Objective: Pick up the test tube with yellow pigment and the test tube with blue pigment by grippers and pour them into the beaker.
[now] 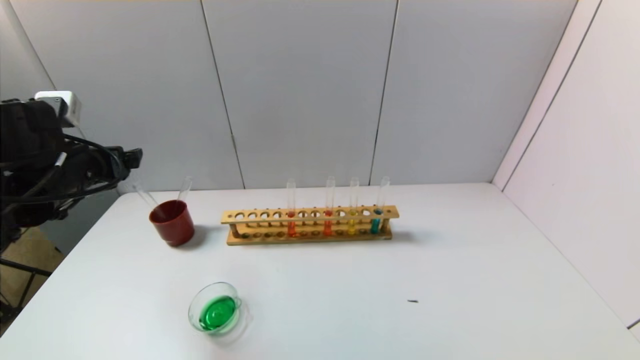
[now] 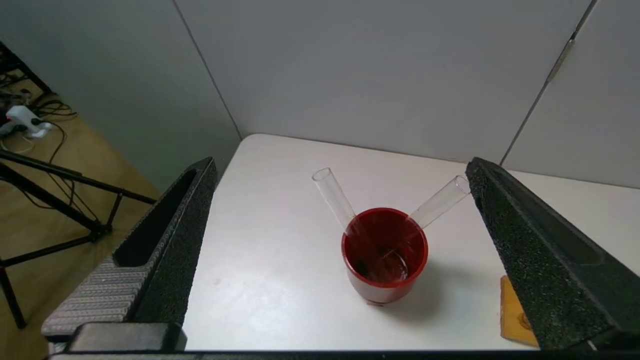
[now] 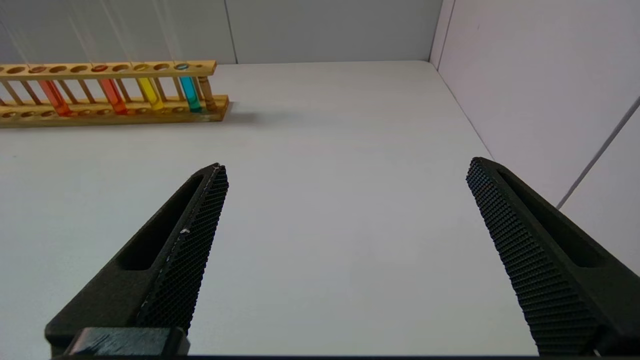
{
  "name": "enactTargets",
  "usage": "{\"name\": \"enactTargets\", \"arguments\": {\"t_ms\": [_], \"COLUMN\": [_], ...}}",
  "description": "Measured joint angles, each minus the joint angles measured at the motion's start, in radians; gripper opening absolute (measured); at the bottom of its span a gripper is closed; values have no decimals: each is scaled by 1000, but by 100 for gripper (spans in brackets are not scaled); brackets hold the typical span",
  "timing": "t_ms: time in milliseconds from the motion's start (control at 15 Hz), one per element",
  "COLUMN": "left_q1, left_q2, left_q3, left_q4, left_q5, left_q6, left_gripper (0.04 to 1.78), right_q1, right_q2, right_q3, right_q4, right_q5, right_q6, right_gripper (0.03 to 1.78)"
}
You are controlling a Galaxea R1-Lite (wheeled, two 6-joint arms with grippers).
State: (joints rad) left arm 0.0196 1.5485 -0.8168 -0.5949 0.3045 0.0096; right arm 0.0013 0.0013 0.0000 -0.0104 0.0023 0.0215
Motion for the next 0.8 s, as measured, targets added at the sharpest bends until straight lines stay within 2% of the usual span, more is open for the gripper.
{"name": "enactTargets", "arguments": {"t_ms": [400, 667, 800], "left_q1": [12, 12, 12], "left_q2": [-350, -650, -821], "left_q3": [156, 226, 244], "left_q4": [144, 353, 503], "left_q5": [9, 16, 18], "left_q6": [5, 13, 16], "left_gripper": [175, 175, 175], "right_q1": [0, 0, 0], "right_q2": [0, 0, 0], "right_q3": [0, 0, 0], "right_q4": [0, 0, 0], "right_q5": [0, 0, 0], "right_q6": [0, 0, 0], "right_gripper": [174, 174, 174]}}
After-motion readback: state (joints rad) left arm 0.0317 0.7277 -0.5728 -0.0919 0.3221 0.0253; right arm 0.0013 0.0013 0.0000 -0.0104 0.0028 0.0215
